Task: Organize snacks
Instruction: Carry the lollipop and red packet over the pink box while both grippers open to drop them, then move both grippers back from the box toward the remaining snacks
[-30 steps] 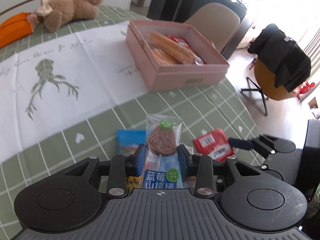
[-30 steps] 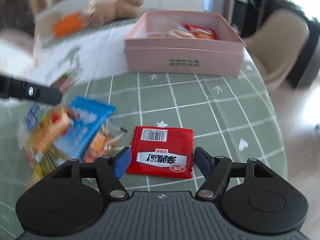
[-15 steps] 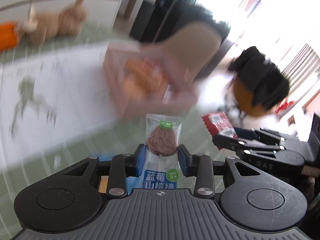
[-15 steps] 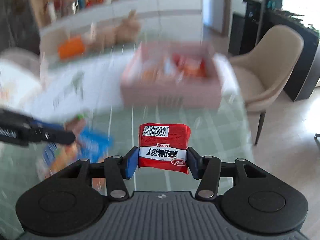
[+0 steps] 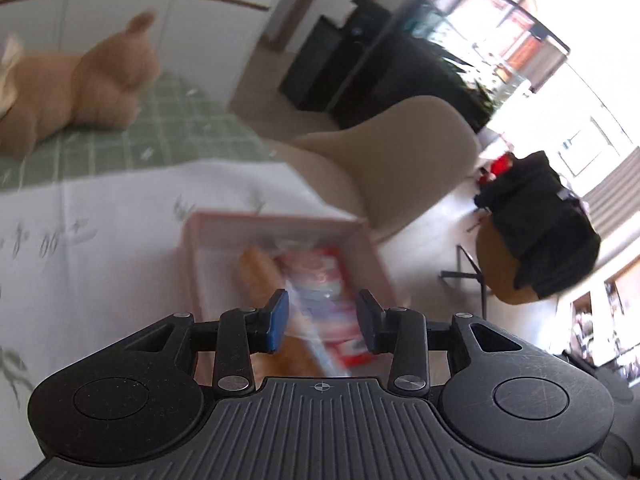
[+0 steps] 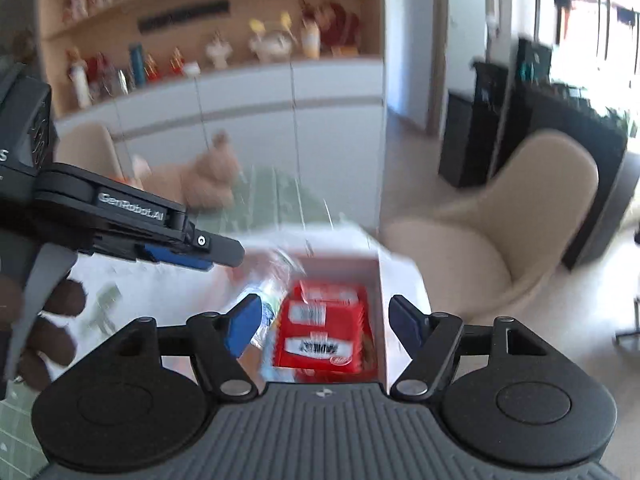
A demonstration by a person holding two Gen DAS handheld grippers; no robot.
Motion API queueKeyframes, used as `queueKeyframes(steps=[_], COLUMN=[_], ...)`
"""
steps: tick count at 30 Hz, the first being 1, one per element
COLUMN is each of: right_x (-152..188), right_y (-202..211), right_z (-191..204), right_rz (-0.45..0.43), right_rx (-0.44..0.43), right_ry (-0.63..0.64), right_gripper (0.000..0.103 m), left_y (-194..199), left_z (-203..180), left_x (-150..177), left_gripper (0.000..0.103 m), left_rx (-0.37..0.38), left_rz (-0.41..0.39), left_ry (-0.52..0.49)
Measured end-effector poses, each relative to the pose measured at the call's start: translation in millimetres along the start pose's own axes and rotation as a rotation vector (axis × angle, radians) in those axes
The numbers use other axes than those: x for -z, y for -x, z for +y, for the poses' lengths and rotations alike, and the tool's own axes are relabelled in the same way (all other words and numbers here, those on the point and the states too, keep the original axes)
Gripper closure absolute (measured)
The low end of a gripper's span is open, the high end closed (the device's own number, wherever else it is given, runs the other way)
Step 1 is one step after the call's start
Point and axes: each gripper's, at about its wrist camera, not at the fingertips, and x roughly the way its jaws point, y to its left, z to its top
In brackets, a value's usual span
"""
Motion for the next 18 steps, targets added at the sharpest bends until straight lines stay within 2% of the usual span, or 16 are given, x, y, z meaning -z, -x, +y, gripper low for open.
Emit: queueKeyframes(steps=[3, 7, 9, 12, 15, 18], right_x=[32.6, 78.5, 100.5, 126.8, 152.3, 168.2], right_y=[-5.0, -7.7, -4.1, 2.5, 12.7, 16.6], right_z=[0.8, 5.9, 11.7, 29.4, 62.0, 89.9], right_rz=[0.063, 0.162, 0.208, 0.265, 0.326, 0.363], right_rx=[-0.011, -0.021, -0.056, -0.124, -0.204, -0.252], right_ry=[0.015, -0.012, -0.054, -0.087, -0.036, -0.001], right_gripper=[0.032, 0.032, 0.032, 0.032, 0.032, 0.032], left_y=[8.3, 31.0, 44.0, 63.6, 79.1, 88.6], left_z=[14.8, 19.5, 22.4, 28.0, 25.9, 17.0], left_x=[23.9, 70.9, 102.2, 150.6, 187.2, 205.3], left_gripper=[0.062, 0.062, 0.062, 0.061, 0.061, 0.061], left_rx=[-0.028, -0.100, -0.161, -0.178, -0.186, -0.254], left_rz=[0.047, 0.097, 0.117, 0.169, 0.203, 0.183], left_ry=[-0.002, -0.127, -0.181, -0.273, -0.385, -0.527])
